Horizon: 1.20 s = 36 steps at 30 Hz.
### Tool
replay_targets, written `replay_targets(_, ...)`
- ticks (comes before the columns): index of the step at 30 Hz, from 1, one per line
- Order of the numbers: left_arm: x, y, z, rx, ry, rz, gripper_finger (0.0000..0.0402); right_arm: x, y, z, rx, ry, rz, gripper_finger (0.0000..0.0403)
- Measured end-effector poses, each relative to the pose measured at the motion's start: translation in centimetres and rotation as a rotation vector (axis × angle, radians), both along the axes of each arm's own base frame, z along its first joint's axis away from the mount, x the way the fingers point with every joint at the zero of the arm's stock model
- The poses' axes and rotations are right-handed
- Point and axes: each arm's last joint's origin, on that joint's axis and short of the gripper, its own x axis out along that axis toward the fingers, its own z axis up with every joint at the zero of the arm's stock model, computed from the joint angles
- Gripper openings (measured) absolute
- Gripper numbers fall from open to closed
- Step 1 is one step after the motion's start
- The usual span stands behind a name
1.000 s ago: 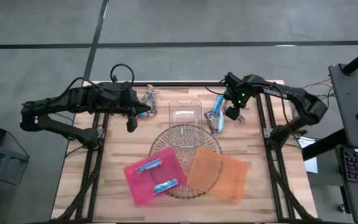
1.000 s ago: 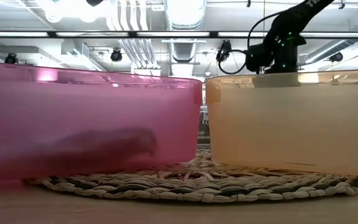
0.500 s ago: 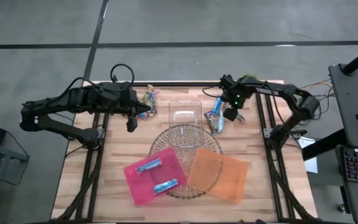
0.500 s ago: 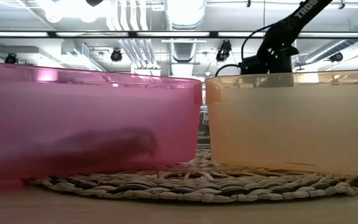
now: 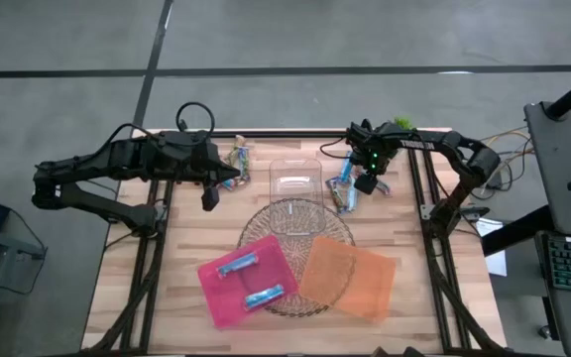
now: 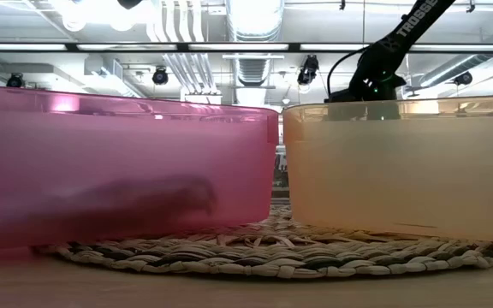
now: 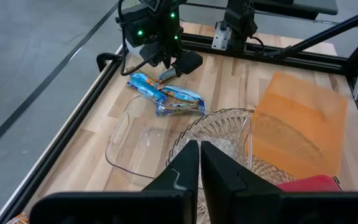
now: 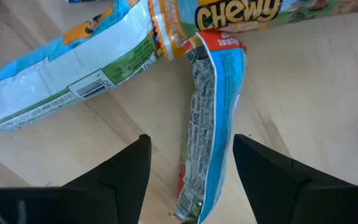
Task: Pick and place Granola Bars by type
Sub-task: Put the red granola bar into the red bin
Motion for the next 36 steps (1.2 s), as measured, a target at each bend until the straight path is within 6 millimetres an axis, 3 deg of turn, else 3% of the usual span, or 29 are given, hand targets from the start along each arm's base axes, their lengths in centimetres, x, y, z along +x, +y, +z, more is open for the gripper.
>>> replay_targets(14,0.0,0.0,0.0,0.001,0.0,0.0,0.0,0.2,-0.2,-0.8,-0.016,0.018,-0.024,0.021)
replay_targets(36,0.0,0.0,0.0,0.001,0.0,-0.001,0.0,0.0,0.0,-1.2,-0.008,0.022,-0.036,0.0064)
